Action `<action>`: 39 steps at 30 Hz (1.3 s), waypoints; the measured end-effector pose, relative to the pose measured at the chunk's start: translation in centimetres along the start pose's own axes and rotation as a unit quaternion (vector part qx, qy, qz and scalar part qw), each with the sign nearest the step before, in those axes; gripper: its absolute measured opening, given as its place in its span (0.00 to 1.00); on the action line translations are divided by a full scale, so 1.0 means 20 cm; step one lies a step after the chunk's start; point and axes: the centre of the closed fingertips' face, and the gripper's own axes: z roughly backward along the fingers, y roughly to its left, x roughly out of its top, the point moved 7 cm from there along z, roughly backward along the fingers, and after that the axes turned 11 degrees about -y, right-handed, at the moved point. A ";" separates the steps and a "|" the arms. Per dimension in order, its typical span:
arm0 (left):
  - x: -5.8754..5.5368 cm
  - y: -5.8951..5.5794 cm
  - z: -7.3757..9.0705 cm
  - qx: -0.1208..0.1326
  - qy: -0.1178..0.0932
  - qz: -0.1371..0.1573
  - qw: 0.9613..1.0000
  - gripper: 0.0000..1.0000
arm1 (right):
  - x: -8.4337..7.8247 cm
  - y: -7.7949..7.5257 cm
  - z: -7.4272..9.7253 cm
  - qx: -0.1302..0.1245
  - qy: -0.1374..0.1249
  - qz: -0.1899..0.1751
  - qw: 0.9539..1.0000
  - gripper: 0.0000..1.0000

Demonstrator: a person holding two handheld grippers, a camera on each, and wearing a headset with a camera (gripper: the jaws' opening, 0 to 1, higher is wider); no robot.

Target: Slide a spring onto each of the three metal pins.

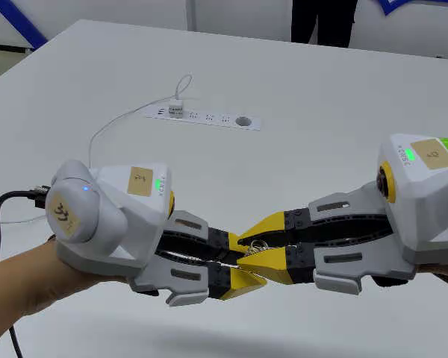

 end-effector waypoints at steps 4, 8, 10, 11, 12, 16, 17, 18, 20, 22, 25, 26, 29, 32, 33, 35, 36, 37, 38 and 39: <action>-0.01 0.01 0.01 0.004 -0.007 0.009 1.000 0.11 | 0.00 -0.01 0.00 -0.004 0.006 0.005 1.000 0.11; -0.01 0.01 0.01 0.015 -0.006 0.028 0.999 0.12 | -0.01 -0.01 0.00 -0.006 0.007 0.006 1.000 0.10; -0.02 0.02 0.02 0.022 -0.002 0.024 0.999 0.13 | 0.00 -0.02 0.00 -0.008 0.007 0.007 1.000 0.10; -0.02 0.03 0.02 0.024 0.001 0.022 0.999 0.13 | 0.00 -0.02 0.00 -0.009 0.006 0.007 1.000 0.10; -0.02 0.03 0.02 0.026 0.004 0.021 0.999 0.14 | 0.00 -0.03 0.00 -0.010 0.006 0.007 1.000 0.10; -0.04 0.03 0.04 0.035 0.007 0.039 0.999 0.15 | 0.01 -0.05 0.02 -0.018 0.004 0.010 1.000 0.10; -0.04 0.03 0.05 0.037 0.004 0.044 0.998 0.16 | 0.01 -0.06 0.02 -0.021 0.005 0.012 1.000 0.10; -0.04 0.03 0.05 0.039 0.004 0.043 0.998 0.18 | 0.01 -0.06 0.03 -0.024 0.006 0.012 1.000 0.10; -0.04 0.04 0.06 0.046 0.006 0.042 0.998 0.20 | 0.01 -0.08 0.04 -0.032 0.008 0.013 0.999 0.10; -0.05 0.04 0.07 0.052 0.009 0.043 0.998 0.22 | 0.00 -0.10 0.06 -0.040 0.010 0.012 0.999 0.10; -0.06 0.06 0.09 0.067 0.012 0.062 0.996 0.27 | -0.01 -0.13 0.09 -0.058 0.013 0.011 0.998 0.10; -0.06 0.06 0.10 0.068 0.010 0.062 0.996 0.28 | -0.02 -0.14 0.10 -0.063 0.014 0.011 0.998 0.10; -0.07 0.06 0.12 0.079 0.009 0.063 0.995 0.31 | -0.04 -0.20 0.15 -0.099 0.017 0.018 0.995 0.11; -0.08 0.07 0.14 0.092 0.014 0.065 0.994 0.37 | -0.06 -0.27 0.22 -0.139 0.021 0.015 0.990 0.11; -0.09 0.08 0.16 0.099 0.016 0.066 0.993 0.40 | -0.07 -0.30 0.26 -0.155 0.022 0.012 0.988 0.10; -0.10 0.09 0.18 0.112 0.017 0.068 0.991 0.44 | -0.08 -0.35 0.31 -0.175 0.019 0.005 0.984 0.11; -0.10 0.09 0.19 0.115 0.016 0.070 0.991 0.46 | -0.08 -0.36 0.33 -0.183 0.018 0.004 0.983 0.11; -0.10 0.09 0.20 0.120 0.015 0.072 0.990 0.47 | -0.09 -0.38 0.35 -0.189 0.019 0.003 0.982 0.11; -0.10 0.10 0.21 0.126 0.015 0.074 0.989 0.48 | -0.10 -0.40 0.38 -0.199 0.020 0.001 0.980 0.11; -0.10 0.10 0.22 0.129 0.015 0.076 0.989 0.49 | -0.10 -0.41 0.39 -0.206 0.020 -0.003 0.978 0.11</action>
